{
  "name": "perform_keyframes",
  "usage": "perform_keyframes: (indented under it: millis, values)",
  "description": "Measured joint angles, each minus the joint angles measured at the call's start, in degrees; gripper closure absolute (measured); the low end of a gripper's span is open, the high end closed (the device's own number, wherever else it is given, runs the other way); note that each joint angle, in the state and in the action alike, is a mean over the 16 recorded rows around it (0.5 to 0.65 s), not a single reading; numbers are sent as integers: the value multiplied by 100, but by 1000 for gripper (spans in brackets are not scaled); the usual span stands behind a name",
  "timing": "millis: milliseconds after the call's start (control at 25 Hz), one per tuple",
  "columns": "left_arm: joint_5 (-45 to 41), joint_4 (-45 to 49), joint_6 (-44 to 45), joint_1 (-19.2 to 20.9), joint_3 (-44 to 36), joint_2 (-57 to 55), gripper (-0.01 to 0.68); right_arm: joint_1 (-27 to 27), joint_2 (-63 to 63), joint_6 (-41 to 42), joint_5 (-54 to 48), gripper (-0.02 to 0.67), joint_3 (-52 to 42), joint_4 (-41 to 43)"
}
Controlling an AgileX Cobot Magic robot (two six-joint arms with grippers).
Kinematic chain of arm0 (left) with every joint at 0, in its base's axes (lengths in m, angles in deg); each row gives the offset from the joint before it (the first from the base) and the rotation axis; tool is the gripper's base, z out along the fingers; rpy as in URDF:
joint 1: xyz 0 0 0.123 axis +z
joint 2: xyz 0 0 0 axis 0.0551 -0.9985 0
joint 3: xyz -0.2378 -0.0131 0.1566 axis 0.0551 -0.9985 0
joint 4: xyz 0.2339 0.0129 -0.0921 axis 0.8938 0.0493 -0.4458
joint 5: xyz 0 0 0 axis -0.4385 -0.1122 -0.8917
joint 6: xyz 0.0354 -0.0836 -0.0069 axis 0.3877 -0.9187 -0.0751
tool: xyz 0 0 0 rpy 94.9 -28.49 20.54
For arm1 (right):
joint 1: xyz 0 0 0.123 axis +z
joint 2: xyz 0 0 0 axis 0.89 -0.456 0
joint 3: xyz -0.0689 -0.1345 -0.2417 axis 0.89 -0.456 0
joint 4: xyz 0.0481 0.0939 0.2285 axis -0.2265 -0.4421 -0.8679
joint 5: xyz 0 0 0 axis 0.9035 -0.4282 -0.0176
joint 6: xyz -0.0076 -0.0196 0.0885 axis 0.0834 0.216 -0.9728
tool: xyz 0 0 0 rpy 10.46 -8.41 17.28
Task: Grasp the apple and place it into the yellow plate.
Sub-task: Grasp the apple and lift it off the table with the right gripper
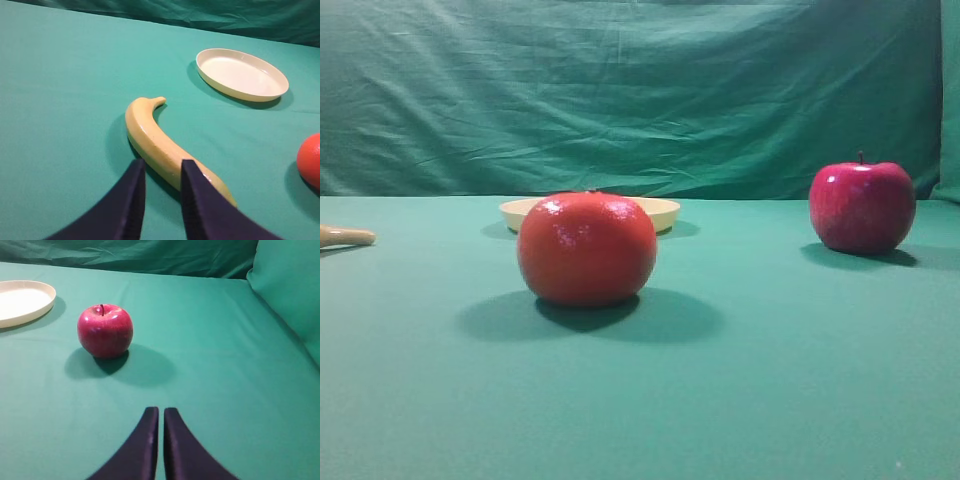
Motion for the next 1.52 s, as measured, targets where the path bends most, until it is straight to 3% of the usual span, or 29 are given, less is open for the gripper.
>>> perform_keyframes:
  millis: [880,1520]
  values:
    - [0,0,0,0,0,0,516,0,0,8,43,649,-1,15]
    - [0,0,0,0,0,0,516,0,0,-85,1223,649,-8,-126]
